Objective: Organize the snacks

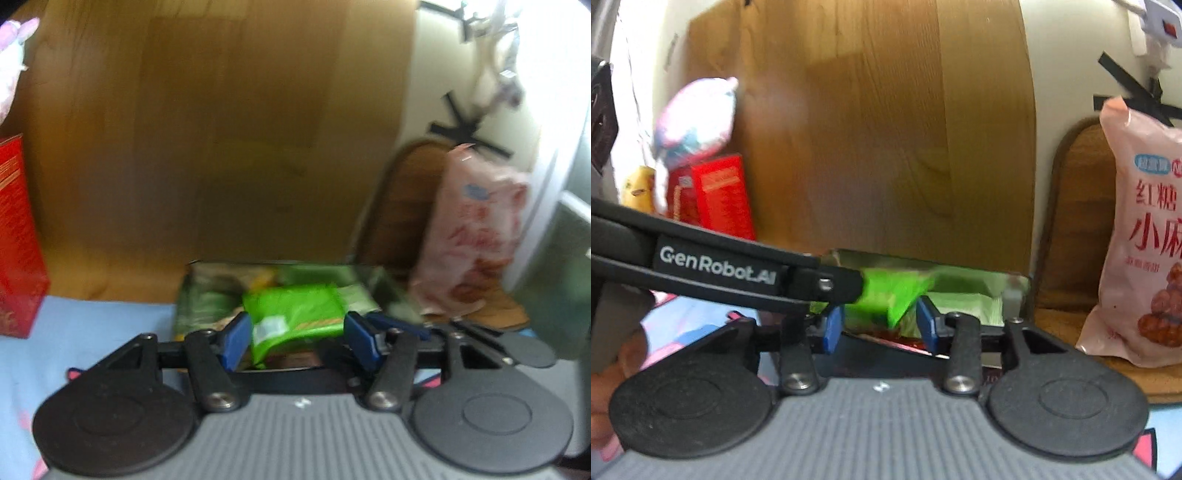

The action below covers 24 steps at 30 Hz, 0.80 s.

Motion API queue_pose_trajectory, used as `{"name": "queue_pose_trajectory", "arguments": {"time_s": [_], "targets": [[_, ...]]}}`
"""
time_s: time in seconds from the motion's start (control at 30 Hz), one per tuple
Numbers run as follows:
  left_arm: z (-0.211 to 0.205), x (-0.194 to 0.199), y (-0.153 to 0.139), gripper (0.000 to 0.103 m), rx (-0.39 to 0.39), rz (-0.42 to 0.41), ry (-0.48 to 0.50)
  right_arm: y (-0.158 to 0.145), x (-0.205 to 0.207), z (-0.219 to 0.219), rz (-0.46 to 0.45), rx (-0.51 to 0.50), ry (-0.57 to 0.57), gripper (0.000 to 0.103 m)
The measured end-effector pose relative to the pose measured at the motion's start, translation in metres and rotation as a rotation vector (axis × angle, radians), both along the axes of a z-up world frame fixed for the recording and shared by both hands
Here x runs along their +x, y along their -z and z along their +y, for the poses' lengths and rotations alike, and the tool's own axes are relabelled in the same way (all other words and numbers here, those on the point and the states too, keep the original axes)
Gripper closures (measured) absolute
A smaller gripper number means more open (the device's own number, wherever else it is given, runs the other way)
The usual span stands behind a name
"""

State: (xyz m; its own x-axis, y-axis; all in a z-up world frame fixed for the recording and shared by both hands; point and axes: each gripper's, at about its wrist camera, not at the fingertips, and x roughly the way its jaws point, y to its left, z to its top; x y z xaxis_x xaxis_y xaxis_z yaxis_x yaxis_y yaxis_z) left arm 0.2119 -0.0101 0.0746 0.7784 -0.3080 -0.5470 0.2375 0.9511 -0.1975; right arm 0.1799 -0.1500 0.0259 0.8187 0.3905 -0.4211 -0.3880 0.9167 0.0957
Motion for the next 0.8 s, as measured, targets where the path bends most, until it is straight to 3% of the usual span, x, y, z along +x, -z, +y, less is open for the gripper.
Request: {"name": "queue_pose_trajectory", "arguments": {"time_s": [0.13,0.17,0.3,0.4,0.47,0.53,0.6,0.67,0.73,0.8], "targets": [[0.028,-0.024,0.003,0.047,-0.044,-0.004,0.001,0.000,-0.032,-0.022,-0.020,0.086,0.026,0.053],[0.037,-0.031,0.007,0.047,-0.055,0.008,-0.003,-0.001,-0.040,-0.026,-0.009,0.098,0.030,0.048],[0.069,-0.066,0.035,0.047,-0.100,0.125,-0.001,0.014,-0.071,-0.040,0.152,0.186,-0.039,0.047],[0.086,-0.089,0.057,0.037,-0.137,0.204,0.014,0.035,-0.085,-0.033,0.291,0.239,-0.096,0.047],[0.091,-0.100,0.067,0.033,-0.171,0.232,0.024,0.043,-0.094,-0.019,0.330,0.213,-0.124,0.044],[0.092,-0.107,0.076,0.032,-0.199,0.259,0.035,0.040,-0.105,-0.002,0.287,0.145,-0.134,0.034],[0.088,-0.117,0.077,0.035,-0.183,0.229,0.035,0.038,-0.114,0.020,0.268,0.076,-0.182,0.034],[0.079,-0.123,0.078,0.045,-0.190,0.228,0.053,0.038,-0.127,0.036,0.231,0.008,-0.209,0.037],[0.069,-0.131,0.079,0.045,-0.177,0.218,0.054,0.035,-0.142,0.048,0.187,-0.064,-0.219,0.041],[0.060,-0.139,0.079,0.046,-0.154,0.202,0.061,0.031,-0.149,0.047,0.185,-0.056,-0.221,0.045]]}}
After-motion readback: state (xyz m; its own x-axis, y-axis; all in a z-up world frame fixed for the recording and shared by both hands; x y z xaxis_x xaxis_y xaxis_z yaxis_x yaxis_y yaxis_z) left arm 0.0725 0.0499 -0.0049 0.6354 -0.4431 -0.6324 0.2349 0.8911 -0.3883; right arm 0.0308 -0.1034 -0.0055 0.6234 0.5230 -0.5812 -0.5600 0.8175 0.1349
